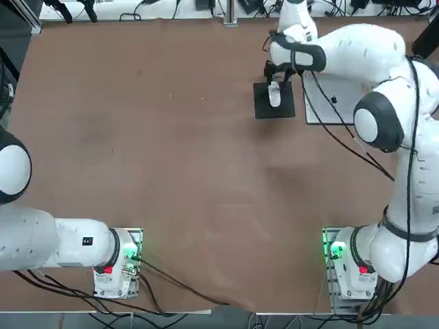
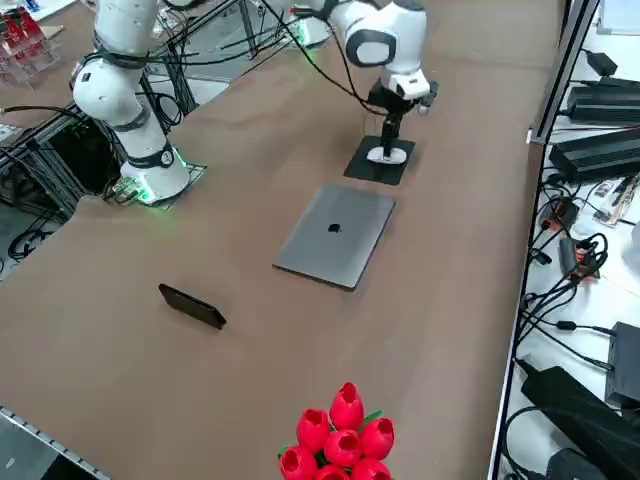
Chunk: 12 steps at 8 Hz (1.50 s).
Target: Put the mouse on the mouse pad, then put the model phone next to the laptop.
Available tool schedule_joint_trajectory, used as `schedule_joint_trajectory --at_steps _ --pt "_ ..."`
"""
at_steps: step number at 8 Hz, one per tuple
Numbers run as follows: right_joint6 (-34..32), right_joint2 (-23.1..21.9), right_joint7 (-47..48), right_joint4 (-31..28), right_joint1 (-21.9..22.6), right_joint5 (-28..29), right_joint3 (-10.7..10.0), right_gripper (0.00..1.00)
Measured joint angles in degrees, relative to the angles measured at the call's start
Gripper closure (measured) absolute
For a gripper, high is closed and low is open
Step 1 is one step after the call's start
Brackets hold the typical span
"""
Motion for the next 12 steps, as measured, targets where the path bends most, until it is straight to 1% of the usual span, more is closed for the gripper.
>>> schedule_joint_trajectory --at_steps 2,3,4,6,7,8,10,11,12 --pt "-2.71 -7.74 -0.28 0.45 -4.21 1.2 -0.42 0.0" --pt "-5.4 -11.21 -0.63 0.64 -7.0 1.21 -0.52 0.0" --pt "-10.53 -14.13 -1.29 1.43 -10.31 1.23 -0.62 0.0" --pt "-24.94 -16.54 -6.39 7.27 -16.93 1.29 -0.68 0.0" --pt "-31.16 -16.89 -8.03 10.67 -19.48 1.33 -0.86 0.0" --pt "-35.5 -17.51 -10.32 13.06 -21.64 1.34 -1.25 0.0" --pt "-40.47 -20.52 -18.3 14.29 -24.8 1.35 -1.63 0.0" --pt "-42.2 -22.15 -20.91 13.93 -25.35 1.31 -1.37 0.0" --pt "-42.77 -23.28 -21.29 13.01 -25.32 0.53 -0.28 0.0"
